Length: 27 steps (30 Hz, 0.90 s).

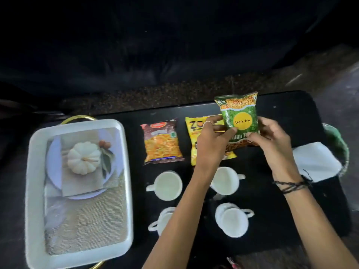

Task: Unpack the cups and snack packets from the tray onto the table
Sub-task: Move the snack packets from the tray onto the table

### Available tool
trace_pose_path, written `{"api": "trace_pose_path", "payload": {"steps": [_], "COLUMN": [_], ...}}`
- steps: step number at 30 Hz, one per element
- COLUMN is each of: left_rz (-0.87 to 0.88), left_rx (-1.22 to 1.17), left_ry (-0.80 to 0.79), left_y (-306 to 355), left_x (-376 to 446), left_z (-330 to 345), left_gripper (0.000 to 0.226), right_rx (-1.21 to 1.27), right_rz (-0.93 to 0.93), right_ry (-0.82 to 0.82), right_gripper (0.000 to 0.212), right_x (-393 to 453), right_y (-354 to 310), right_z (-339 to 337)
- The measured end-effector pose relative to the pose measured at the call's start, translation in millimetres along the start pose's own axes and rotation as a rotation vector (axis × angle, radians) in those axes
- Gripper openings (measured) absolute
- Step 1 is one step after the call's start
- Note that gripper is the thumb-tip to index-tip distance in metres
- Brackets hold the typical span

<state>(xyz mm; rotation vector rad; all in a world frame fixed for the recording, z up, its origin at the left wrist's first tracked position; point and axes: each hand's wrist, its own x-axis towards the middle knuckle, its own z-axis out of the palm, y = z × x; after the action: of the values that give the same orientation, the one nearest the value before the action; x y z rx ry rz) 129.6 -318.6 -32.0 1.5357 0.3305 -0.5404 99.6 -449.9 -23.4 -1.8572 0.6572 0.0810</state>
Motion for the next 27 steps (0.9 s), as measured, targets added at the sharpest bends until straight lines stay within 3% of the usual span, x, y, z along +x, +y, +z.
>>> {"api": "trace_pose_path", "payload": {"steps": [6,16,20,27], "left_rz": [-0.091,-0.145,-0.020,0.105], "left_rx": [0.157,0.425,0.584,0.915], "left_ry": [0.074,0.214,0.215,0.228], "left_y": [-17.2,-38.8,-49.9,-38.2], "left_x": [22.3,55.0,46.7,34.8], "left_z": [80.2,101.9,104.7,104.1], "left_gripper": [0.034,0.034,0.044,0.045], "right_rx": [-0.107,-0.456,-0.593,-0.751], "right_rz": [0.148,0.190,0.139,-0.025], "right_ry": [0.108,-0.011,-0.083,-0.052], "right_gripper": [0.034,0.037,0.035,0.043], "right_x": [33.6,58.5,60.2,52.6], "right_y": [30.2,42.8,49.8,42.5], "right_z": [-35.5,-17.7,-14.5,-14.7]}}
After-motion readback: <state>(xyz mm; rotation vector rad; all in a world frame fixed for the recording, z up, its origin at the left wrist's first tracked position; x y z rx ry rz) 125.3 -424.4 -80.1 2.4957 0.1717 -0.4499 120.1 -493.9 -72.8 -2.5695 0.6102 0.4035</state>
